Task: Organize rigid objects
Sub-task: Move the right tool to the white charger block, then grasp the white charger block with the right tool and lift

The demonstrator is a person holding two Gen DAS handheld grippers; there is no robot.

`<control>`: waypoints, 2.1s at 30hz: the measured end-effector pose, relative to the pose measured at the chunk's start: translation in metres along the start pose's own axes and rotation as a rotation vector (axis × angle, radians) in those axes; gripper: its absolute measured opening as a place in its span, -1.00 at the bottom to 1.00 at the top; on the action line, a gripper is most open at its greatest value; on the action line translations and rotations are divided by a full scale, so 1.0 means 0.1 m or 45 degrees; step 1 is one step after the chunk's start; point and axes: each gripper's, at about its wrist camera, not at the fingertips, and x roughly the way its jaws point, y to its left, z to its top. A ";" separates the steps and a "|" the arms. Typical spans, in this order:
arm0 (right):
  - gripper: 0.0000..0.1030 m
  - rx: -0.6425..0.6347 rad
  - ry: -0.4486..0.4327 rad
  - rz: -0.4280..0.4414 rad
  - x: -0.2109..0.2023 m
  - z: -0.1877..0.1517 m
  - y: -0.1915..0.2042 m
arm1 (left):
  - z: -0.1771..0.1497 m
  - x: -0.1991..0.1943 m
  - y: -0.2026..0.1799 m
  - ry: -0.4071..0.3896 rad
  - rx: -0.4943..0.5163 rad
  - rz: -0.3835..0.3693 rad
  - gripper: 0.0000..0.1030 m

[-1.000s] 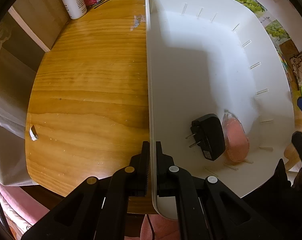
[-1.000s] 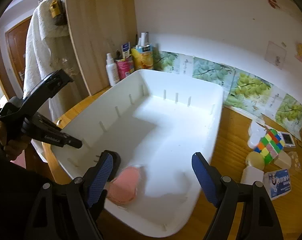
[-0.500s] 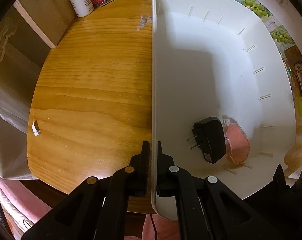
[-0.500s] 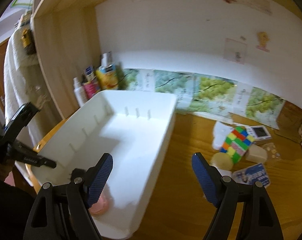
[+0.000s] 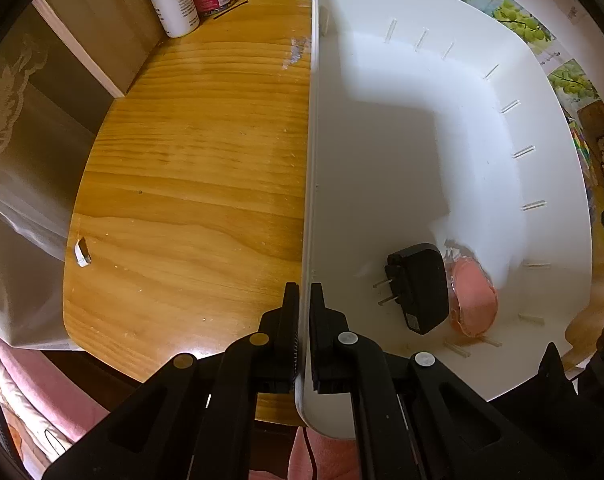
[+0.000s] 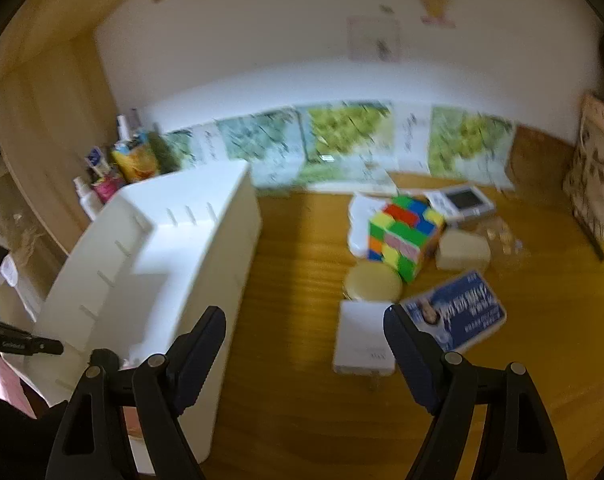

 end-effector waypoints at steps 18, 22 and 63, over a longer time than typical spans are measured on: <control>0.59 0.148 0.233 -0.069 0.49 -0.15 -0.32 | -0.02 0.00 -0.07 -0.010 -0.020 0.039 -0.88; 0.59 0.136 0.262 -0.076 0.57 -0.15 -0.32 | -0.02 -0.01 -0.05 -0.012 -0.019 0.042 -0.88; -0.08 -0.033 0.317 -0.202 0.82 -0.13 -0.24 | 0.00 -0.01 -0.10 -0.016 -0.001 0.059 -0.88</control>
